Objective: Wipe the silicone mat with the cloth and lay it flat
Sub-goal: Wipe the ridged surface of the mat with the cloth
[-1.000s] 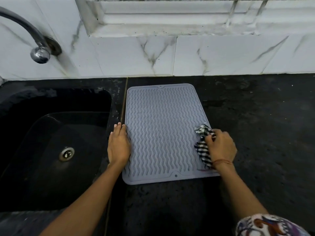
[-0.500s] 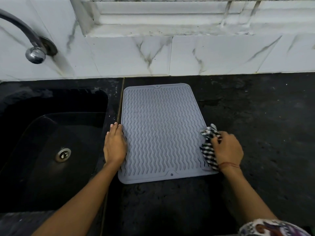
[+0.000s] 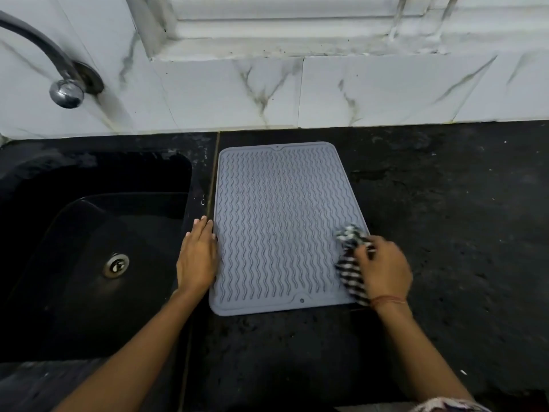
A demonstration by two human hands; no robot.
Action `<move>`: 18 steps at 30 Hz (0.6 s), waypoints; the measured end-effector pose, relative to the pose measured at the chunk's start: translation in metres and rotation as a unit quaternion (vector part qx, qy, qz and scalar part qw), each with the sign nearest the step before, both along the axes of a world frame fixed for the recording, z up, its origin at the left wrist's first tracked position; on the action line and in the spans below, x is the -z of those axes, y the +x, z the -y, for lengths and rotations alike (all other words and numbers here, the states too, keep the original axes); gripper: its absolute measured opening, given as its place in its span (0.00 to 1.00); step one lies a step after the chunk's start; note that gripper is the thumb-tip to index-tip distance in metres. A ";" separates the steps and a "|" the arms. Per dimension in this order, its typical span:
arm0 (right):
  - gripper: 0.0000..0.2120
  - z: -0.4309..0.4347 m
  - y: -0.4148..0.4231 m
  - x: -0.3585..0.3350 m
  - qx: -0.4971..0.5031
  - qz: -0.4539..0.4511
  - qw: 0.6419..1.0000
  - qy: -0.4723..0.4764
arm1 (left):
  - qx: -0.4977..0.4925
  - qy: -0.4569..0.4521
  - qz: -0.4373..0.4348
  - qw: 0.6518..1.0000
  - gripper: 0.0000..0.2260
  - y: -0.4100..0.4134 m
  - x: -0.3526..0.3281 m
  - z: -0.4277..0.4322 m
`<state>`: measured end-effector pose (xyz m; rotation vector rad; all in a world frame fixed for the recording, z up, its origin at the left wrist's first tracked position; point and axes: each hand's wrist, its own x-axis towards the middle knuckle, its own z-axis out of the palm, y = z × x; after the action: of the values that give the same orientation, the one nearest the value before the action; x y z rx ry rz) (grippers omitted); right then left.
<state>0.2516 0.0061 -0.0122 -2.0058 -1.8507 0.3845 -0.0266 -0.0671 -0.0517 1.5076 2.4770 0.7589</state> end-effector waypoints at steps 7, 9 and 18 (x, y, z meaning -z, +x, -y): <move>0.14 0.062 -0.117 -0.001 -0.158 -0.004 0.987 -0.040 | -0.019 0.003 0.000 1.000 0.18 0.004 0.001 -0.002; 0.14 0.085 -0.148 -0.005 -0.242 0.012 0.970 -0.007 | -0.011 0.004 0.004 1.000 0.18 0.004 -0.001 -0.001; 0.17 0.018 -0.076 -0.004 -0.143 0.046 0.988 -0.031 | -0.009 0.014 0.011 1.000 0.17 0.005 0.000 0.001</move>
<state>0.1756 -0.0122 -0.0078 -1.8263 -2.2180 0.4382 -0.0216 -0.0682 -0.0516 1.4809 2.4779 0.8126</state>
